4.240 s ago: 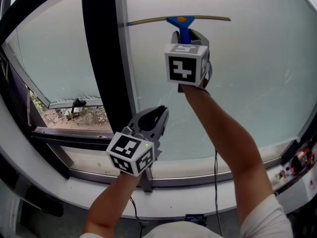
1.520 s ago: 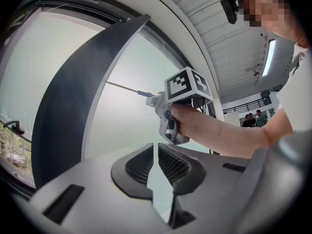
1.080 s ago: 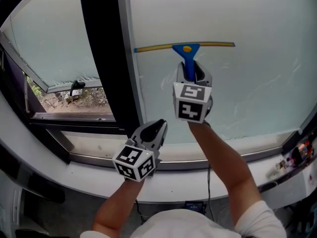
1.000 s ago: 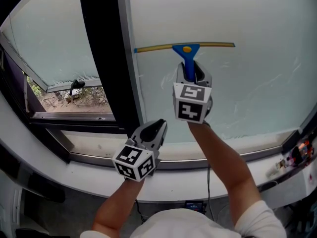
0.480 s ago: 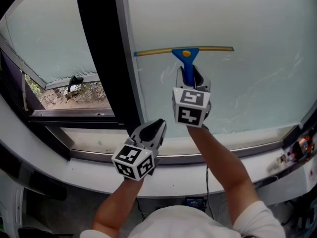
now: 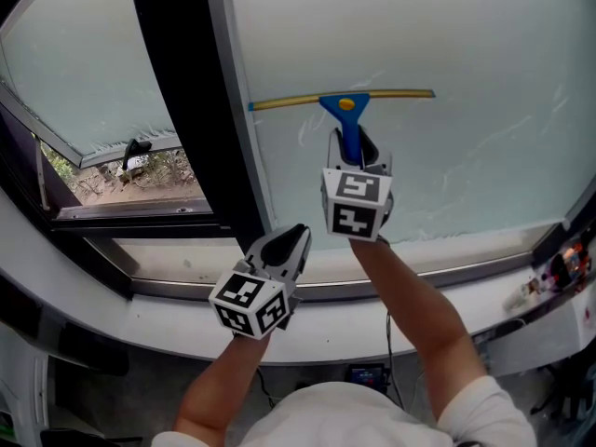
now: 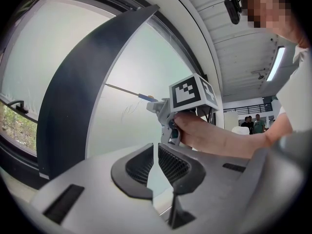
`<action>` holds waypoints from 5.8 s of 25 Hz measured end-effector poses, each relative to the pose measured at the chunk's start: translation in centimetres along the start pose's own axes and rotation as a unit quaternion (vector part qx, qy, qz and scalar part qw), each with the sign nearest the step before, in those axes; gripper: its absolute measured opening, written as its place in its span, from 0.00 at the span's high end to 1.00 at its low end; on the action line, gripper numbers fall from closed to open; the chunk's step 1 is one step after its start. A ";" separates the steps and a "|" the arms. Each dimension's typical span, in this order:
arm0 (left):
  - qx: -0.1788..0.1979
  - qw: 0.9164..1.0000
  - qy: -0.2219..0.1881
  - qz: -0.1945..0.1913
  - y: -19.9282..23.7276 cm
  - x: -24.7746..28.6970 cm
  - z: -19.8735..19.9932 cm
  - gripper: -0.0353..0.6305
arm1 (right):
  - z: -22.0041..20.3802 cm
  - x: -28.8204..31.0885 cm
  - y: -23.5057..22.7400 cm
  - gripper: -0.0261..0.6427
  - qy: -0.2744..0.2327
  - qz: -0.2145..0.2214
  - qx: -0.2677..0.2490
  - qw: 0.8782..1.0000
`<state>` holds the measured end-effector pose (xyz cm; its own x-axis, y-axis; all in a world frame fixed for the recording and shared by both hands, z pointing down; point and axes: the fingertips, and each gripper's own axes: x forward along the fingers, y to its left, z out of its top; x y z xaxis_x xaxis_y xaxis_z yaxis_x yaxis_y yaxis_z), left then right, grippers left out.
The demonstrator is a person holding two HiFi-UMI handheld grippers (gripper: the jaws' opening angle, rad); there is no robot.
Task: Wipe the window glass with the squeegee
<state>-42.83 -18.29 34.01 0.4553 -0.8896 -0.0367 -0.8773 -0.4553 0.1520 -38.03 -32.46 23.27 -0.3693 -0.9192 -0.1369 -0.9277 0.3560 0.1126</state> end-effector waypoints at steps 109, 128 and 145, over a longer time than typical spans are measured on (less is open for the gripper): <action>-0.119 0.979 0.166 -0.001 1.5 -2.5 -19.0 0.87 | -27.1 -5.0 3.2 0.73 0.143 0.016 0.017 0.989; -0.130 0.973 0.191 0.003 2.1 -2.6 -22.1 0.87 | -31.4 -5.7 3.8 0.74 0.150 0.018 0.018 0.988; -0.142 0.965 0.218 0.006 2.5 -2.2 -25.7 0.87 | -37.1 -6.9 4.5 0.74 0.176 0.020 0.008 0.984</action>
<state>-42.13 -16.55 59.90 0.5202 -0.7660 0.3776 -0.8341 -0.3608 0.4172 -37.68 -30.80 61.26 -0.3654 -0.9051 0.2175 -0.9148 0.3923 0.0957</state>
